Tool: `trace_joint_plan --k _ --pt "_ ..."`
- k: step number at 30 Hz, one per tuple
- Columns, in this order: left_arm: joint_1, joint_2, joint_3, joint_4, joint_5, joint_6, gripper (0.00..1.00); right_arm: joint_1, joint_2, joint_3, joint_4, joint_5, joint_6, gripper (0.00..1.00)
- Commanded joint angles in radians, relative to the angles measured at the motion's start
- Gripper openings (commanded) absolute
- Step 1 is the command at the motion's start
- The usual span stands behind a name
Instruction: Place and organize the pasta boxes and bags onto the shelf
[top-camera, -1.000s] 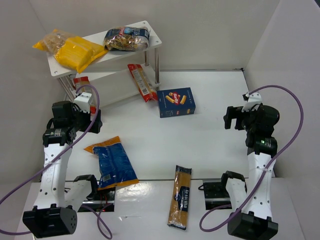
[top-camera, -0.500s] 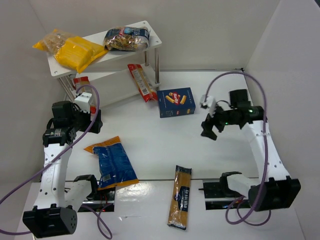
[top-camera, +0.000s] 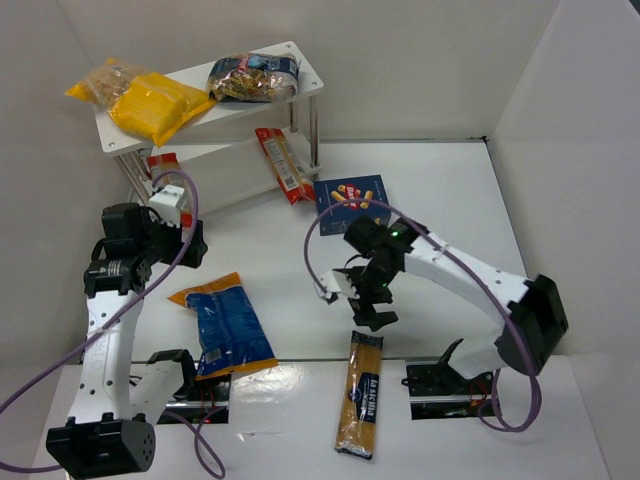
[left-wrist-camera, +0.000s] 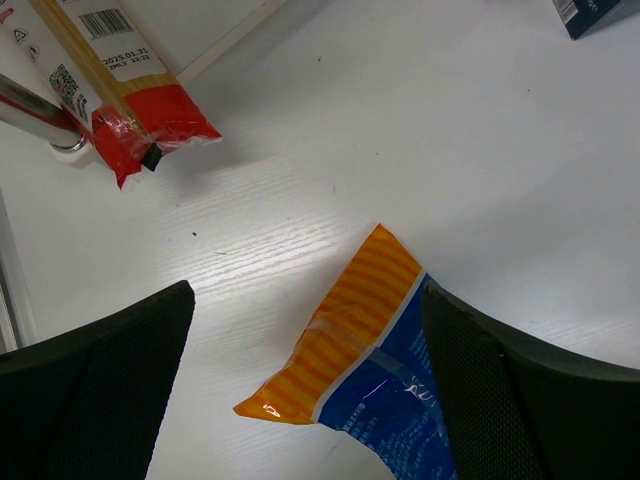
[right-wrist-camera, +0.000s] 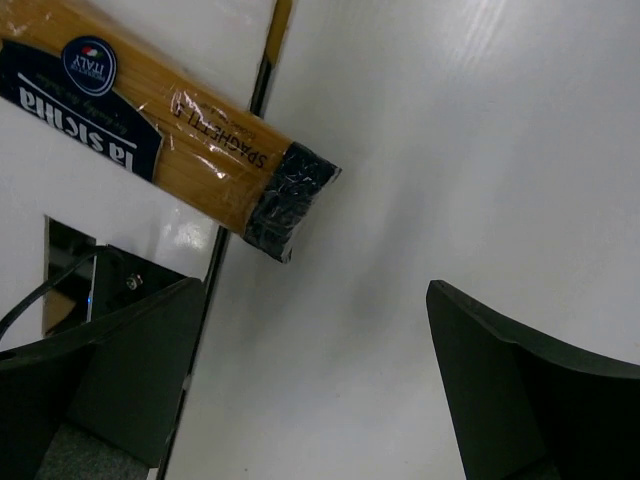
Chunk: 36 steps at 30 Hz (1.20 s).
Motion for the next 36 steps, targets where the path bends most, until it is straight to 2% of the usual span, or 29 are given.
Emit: trace_joint_plan --k 1,8,13,16,19,23,31,36 --pt "0.025 0.008 0.001 0.019 0.033 0.022 0.99 0.048 0.058 -0.008 0.051 0.065 -0.055 1.00" --pt "0.025 0.030 0.001 0.019 0.033 0.031 0.99 0.058 0.069 -0.075 0.232 0.076 -0.075 1.00" --pt "0.025 0.039 0.001 0.019 0.033 0.031 0.99 0.058 0.132 -0.109 0.288 0.055 -0.066 1.00" --pt "0.025 0.039 0.001 0.019 0.042 0.031 0.99 0.058 0.176 -0.096 0.253 0.000 -0.095 1.00" --pt "0.025 0.039 0.001 0.019 0.042 0.031 0.99 0.070 0.244 -0.048 0.147 -0.027 -0.168 1.00" --pt "0.025 0.048 0.001 0.009 0.051 0.041 0.99 0.142 0.282 -0.027 0.038 -0.047 -0.256 1.00" --pt "0.025 0.048 0.001 0.009 0.051 0.041 0.99 0.261 0.294 -0.038 0.019 -0.004 -0.285 1.00" --pt "0.025 0.057 0.001 0.009 0.051 0.041 0.99 0.271 0.346 -0.072 0.053 0.015 -0.296 0.99"
